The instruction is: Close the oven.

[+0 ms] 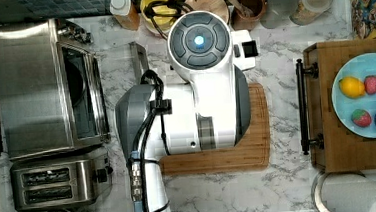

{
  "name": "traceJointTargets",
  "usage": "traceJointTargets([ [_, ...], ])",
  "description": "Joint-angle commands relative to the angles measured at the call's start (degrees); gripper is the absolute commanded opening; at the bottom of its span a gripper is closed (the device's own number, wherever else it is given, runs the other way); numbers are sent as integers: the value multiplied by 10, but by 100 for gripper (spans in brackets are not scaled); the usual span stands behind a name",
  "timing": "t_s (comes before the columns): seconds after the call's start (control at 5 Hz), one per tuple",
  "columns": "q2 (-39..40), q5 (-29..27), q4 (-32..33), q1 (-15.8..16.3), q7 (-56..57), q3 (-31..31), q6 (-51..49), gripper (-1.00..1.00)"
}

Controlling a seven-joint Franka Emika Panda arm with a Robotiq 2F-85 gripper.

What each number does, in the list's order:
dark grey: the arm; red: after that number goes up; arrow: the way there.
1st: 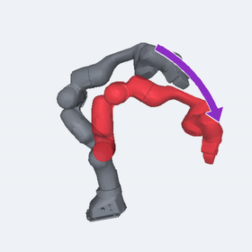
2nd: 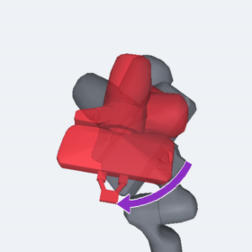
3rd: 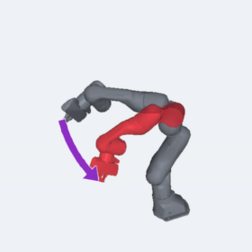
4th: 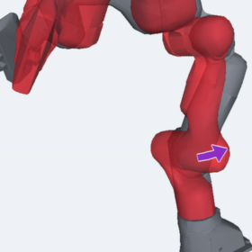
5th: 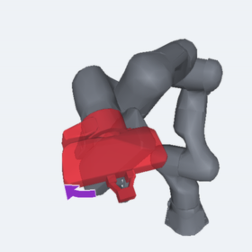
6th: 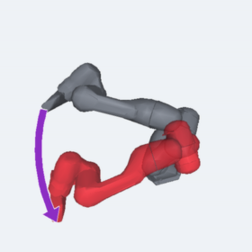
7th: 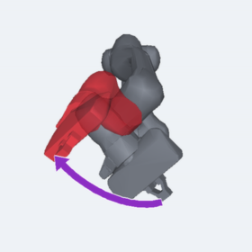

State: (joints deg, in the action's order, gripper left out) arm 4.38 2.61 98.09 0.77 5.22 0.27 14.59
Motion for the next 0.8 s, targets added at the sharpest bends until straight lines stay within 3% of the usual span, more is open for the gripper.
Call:
traceJointTargets([
  [0.2, 1, -54, 37, -21, 115, -7, 72, -100],
  [0.4, 83, -123, -35, -54, 271, -10, 5, -100],
  [0.6, 121, -143, -36, -54, 362, -19, 20, -100],
  [0.8, 132, -237, -17, -81, 499, -9, 29, -100],
])
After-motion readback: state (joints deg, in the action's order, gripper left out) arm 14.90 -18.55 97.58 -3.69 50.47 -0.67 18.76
